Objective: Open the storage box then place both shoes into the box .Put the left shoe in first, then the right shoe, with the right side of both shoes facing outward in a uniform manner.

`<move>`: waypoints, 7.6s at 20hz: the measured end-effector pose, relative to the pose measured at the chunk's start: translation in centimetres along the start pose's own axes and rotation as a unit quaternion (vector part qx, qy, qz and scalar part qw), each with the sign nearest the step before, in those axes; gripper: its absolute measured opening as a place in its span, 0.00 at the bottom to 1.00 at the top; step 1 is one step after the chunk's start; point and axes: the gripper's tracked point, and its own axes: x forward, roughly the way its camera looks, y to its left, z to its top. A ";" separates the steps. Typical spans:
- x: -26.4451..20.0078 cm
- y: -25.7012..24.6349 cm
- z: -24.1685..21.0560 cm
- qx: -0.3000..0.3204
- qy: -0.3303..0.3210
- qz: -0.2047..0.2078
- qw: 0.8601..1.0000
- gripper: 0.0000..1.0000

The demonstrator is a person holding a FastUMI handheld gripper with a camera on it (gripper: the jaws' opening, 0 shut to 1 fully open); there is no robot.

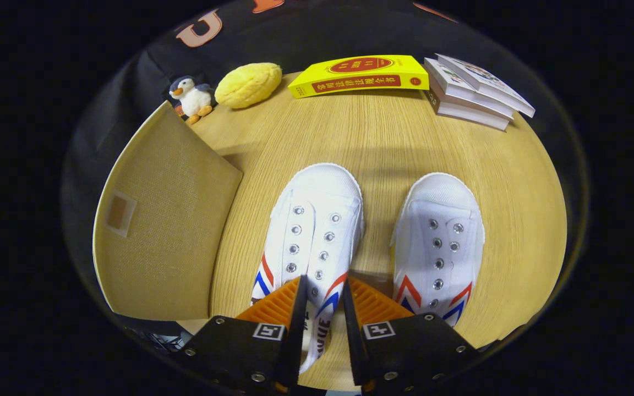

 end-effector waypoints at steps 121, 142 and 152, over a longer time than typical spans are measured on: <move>-4.1 -11.0 -2.6 0.036 -0.029 -0.103 0.994 0.24; -4.4 -3.6 -1.3 0.111 -0.101 -0.023 0.988 0.00; -2.9 -3.3 -1.1 0.051 -0.053 -0.050 0.996 0.37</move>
